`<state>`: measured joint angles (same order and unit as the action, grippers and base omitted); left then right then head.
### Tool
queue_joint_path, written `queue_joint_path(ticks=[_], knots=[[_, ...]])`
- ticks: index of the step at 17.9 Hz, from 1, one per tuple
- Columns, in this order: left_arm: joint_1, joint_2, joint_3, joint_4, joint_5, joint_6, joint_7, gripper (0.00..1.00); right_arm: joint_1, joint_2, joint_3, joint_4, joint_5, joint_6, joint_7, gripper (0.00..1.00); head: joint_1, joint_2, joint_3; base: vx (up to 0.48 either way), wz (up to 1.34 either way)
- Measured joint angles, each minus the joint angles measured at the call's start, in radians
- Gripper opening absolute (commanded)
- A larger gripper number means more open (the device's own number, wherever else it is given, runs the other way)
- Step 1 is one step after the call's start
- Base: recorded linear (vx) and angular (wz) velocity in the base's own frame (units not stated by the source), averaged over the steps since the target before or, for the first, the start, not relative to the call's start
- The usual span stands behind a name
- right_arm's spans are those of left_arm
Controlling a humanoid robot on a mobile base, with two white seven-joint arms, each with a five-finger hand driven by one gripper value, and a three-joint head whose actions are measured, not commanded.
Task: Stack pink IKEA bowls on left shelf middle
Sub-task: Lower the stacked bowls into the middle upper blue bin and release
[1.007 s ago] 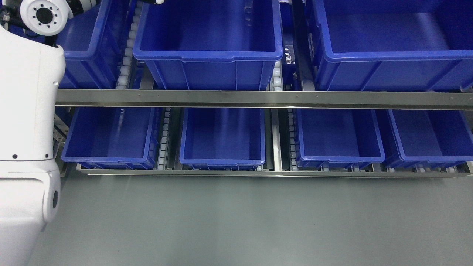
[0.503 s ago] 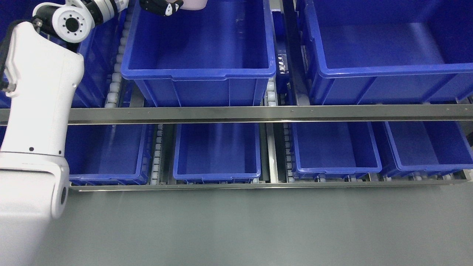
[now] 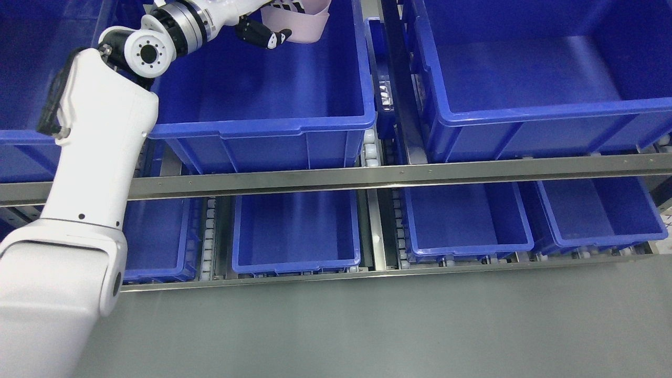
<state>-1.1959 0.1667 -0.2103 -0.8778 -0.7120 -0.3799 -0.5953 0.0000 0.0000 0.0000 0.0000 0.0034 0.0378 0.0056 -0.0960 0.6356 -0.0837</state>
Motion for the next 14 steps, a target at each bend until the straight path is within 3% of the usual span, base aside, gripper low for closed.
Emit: queue_joint_path(ticks=[3,8,10,14], knots=[[0.01,-0.008,0.004,0.0,-0.001,0.001,0.0,0.58,0.0,0.0,0.0,0.0,-0.001,0.001,0.0,1.0,0.0,0.0,0.0,0.031,-0.02],[0.016,0.002,0.009,-0.012,-0.001,0.002,0.0,0.84,0.0,0.0,0.0,0.0,0.042,-0.002,0.0,1.0,0.0,0.0,0.0,0.006,0.0],[0.016,0.012,0.013,-0.027,0.0,0.002,-0.003,0.93,0.0,0.0,0.0,0.0,0.026,-0.002,0.0,1.0,0.0,0.0,0.0,0.0,0.0],[0.013,0.006,0.04,-0.086,0.018,0.008,-0.007,0.98,0.0,0.0,0.0,0.0,0.009,-0.003,0.0,1.0,0.0,0.0,0.0,0.0,0.0]])
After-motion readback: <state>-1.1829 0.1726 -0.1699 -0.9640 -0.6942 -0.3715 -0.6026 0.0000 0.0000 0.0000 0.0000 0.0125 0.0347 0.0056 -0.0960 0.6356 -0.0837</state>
